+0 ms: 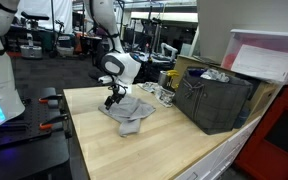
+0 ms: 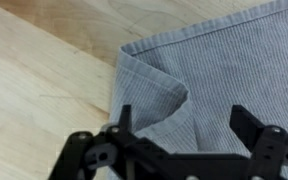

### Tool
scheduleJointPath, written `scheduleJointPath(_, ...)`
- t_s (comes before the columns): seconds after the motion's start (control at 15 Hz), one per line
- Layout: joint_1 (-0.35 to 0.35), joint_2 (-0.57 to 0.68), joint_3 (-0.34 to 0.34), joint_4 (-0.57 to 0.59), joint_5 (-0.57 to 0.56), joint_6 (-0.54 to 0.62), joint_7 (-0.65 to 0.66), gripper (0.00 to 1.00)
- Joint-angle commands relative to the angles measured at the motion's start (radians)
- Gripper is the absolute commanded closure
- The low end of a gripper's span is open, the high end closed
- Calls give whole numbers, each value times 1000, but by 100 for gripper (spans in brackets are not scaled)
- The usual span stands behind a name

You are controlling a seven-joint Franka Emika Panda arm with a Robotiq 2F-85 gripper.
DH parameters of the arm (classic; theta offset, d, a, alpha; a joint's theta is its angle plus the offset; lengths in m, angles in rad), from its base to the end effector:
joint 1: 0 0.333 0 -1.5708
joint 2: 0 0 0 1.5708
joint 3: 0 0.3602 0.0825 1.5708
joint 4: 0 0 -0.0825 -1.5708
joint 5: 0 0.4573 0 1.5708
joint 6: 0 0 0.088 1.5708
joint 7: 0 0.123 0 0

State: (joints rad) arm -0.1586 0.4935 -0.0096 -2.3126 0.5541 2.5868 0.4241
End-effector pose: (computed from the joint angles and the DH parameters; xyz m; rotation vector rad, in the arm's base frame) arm 0.5210 -0.0944 0.0668 -2.4899 1.5212 0.3505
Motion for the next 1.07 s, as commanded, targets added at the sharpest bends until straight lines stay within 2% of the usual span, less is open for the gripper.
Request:
scheduleJointPath(0.0, 21, -18, -18, 2, 51, -31, 64, 26)
scheduleJointPath(0.13, 31, -22, -29, -2, 58, -25, 84, 30)
scheduleJointPath(0.73, 86, -62, -106, -23, -3, -23, 155, 98)
scheduleJointPath(0.87, 123, -87, -150, -37, -79, -35, 212, 100)
scheduleJointPath(1.0, 172, -123, -203, -65, -201, -66, 307, 100)
